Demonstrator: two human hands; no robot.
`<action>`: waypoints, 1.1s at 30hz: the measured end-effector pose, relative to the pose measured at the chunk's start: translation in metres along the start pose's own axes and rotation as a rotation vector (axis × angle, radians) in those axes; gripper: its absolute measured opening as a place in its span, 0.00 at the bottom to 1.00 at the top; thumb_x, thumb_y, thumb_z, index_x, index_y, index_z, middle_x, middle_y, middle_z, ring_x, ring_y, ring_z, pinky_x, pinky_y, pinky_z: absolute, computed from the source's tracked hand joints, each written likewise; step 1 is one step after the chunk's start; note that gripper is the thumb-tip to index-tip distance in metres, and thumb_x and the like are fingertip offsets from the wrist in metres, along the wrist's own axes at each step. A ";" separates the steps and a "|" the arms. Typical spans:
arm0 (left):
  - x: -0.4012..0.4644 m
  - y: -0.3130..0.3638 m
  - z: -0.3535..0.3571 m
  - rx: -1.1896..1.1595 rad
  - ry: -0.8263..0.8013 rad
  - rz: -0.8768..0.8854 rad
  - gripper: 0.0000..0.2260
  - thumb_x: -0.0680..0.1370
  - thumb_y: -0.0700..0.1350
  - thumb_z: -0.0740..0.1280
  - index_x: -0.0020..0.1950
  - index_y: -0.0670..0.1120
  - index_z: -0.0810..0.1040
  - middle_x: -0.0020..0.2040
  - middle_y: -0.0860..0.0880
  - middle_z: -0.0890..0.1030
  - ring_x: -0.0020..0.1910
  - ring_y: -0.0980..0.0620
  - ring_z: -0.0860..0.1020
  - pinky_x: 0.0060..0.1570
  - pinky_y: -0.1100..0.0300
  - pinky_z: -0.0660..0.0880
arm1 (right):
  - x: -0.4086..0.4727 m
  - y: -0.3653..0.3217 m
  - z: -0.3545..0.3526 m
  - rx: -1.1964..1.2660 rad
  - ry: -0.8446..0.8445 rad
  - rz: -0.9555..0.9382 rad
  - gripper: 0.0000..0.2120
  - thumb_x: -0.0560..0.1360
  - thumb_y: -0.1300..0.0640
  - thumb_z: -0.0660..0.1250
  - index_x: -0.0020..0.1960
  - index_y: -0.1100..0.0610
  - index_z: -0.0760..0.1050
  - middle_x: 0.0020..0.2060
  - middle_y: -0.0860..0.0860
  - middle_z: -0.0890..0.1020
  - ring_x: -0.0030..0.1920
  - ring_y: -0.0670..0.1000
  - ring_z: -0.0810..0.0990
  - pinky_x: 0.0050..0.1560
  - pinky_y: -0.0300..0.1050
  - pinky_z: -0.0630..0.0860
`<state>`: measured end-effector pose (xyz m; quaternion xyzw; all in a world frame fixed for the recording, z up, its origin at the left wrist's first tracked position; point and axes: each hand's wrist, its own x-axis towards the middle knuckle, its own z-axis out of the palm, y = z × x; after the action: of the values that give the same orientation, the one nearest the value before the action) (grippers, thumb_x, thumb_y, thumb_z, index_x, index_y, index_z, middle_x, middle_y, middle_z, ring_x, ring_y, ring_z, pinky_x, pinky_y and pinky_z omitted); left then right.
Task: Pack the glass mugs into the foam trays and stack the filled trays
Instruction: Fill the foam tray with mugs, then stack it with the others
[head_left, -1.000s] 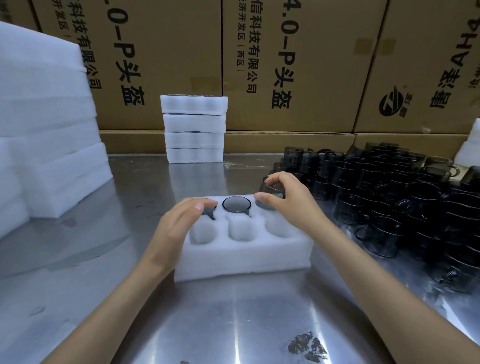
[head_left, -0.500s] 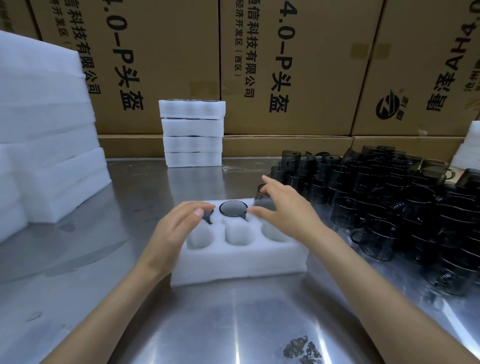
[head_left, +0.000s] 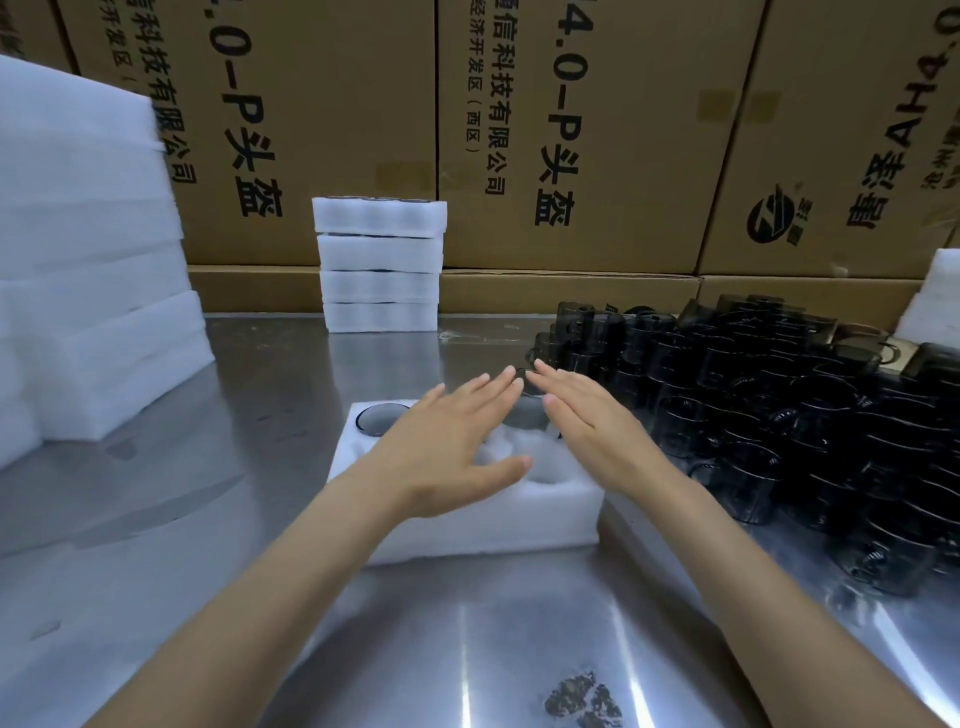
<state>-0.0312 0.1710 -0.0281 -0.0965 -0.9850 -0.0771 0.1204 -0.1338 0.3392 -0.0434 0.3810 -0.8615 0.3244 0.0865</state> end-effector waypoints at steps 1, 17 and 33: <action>0.002 -0.001 0.001 -0.005 -0.003 -0.010 0.31 0.79 0.61 0.55 0.78 0.55 0.46 0.77 0.61 0.44 0.75 0.63 0.44 0.74 0.56 0.42 | 0.001 0.001 0.000 -0.008 -0.014 0.006 0.20 0.83 0.52 0.49 0.74 0.48 0.62 0.74 0.40 0.60 0.74 0.41 0.55 0.70 0.36 0.50; -0.009 0.004 0.011 -0.036 0.088 -0.085 0.29 0.76 0.65 0.50 0.73 0.52 0.66 0.73 0.57 0.66 0.73 0.57 0.61 0.70 0.58 0.53 | -0.009 0.001 0.007 0.038 -0.110 0.147 0.21 0.83 0.48 0.48 0.74 0.48 0.64 0.74 0.40 0.62 0.74 0.43 0.55 0.72 0.43 0.53; -0.035 0.011 0.006 0.063 0.515 0.050 0.17 0.77 0.51 0.55 0.40 0.46 0.81 0.38 0.51 0.80 0.36 0.46 0.76 0.35 0.54 0.72 | -0.044 0.007 -0.018 -0.509 0.259 0.550 0.18 0.78 0.56 0.57 0.67 0.57 0.68 0.66 0.55 0.69 0.64 0.58 0.62 0.51 0.51 0.71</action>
<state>0.0033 0.1762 -0.0413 -0.0942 -0.9211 -0.0656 0.3720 -0.1101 0.3802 -0.0499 0.0585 -0.9662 0.1567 0.1960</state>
